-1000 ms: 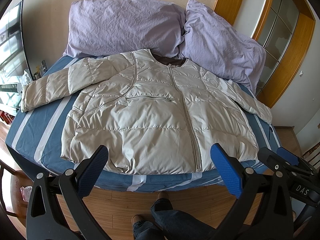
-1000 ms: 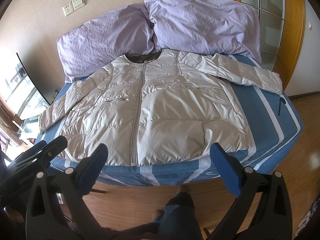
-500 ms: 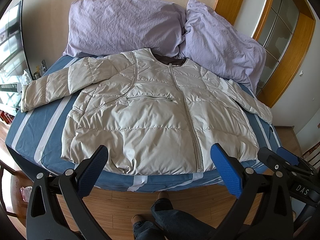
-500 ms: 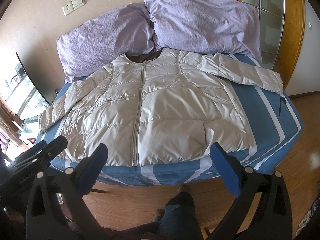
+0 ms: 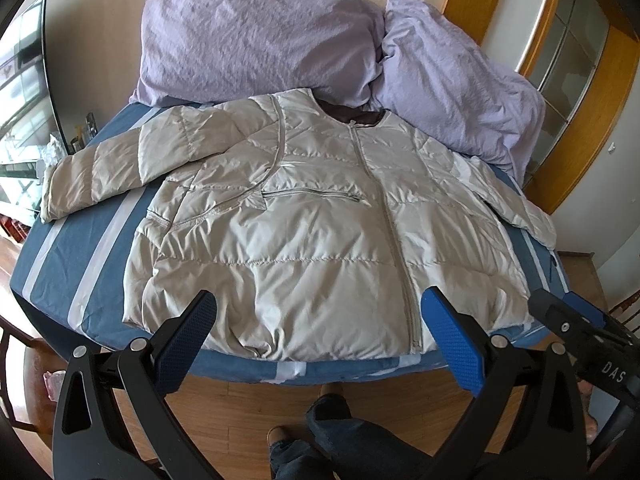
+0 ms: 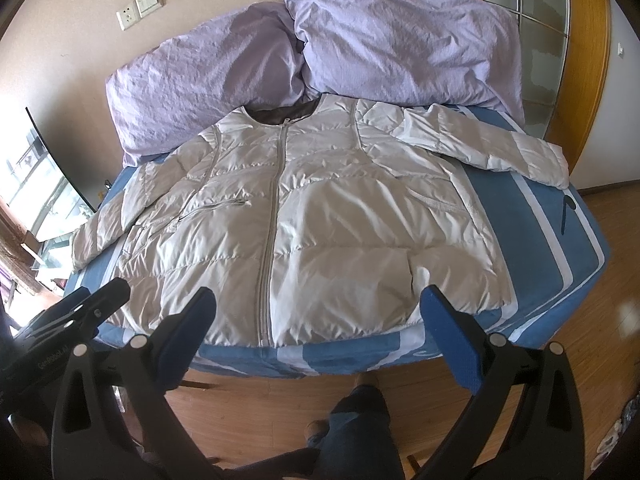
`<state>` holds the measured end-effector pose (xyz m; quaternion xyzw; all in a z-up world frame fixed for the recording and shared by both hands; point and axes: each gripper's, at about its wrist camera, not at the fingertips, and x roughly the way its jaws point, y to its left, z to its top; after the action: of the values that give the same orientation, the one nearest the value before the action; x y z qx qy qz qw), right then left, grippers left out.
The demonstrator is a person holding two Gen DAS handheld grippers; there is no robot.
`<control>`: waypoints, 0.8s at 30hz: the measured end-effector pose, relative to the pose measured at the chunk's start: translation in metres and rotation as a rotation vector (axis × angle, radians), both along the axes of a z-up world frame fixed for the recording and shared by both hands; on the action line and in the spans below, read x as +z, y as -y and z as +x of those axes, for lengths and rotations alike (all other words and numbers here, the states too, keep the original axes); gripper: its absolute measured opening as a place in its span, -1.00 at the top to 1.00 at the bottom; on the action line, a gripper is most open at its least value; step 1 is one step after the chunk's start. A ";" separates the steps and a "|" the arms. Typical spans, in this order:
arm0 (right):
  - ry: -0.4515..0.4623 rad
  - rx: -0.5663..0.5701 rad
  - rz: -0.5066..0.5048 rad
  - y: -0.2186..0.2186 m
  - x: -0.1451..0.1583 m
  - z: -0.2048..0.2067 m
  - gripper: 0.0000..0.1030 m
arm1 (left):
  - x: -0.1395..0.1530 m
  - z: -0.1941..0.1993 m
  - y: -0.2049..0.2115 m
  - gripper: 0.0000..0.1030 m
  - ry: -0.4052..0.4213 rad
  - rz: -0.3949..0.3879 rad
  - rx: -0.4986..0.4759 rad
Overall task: Fold large clothes
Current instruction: 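Move the right gripper to the jacket sleeve cuff and close on it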
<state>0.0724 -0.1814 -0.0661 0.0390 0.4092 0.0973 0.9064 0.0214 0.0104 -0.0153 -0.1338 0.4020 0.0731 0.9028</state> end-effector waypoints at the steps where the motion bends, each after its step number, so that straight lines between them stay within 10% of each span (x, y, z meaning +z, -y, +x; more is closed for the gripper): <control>1: -0.001 0.001 -0.003 0.001 0.000 0.005 -0.96 | -0.002 0.003 -0.001 -0.97 -0.004 0.008 0.003; 24: -0.076 -0.037 -0.051 0.018 -0.014 0.132 -0.96 | -0.032 0.124 -0.012 -0.97 -0.117 0.081 0.023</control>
<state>0.2044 -0.1995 -0.0804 0.0271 0.4448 0.0685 0.8926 0.1450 0.0219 -0.0478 -0.0971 0.4490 0.1074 0.8817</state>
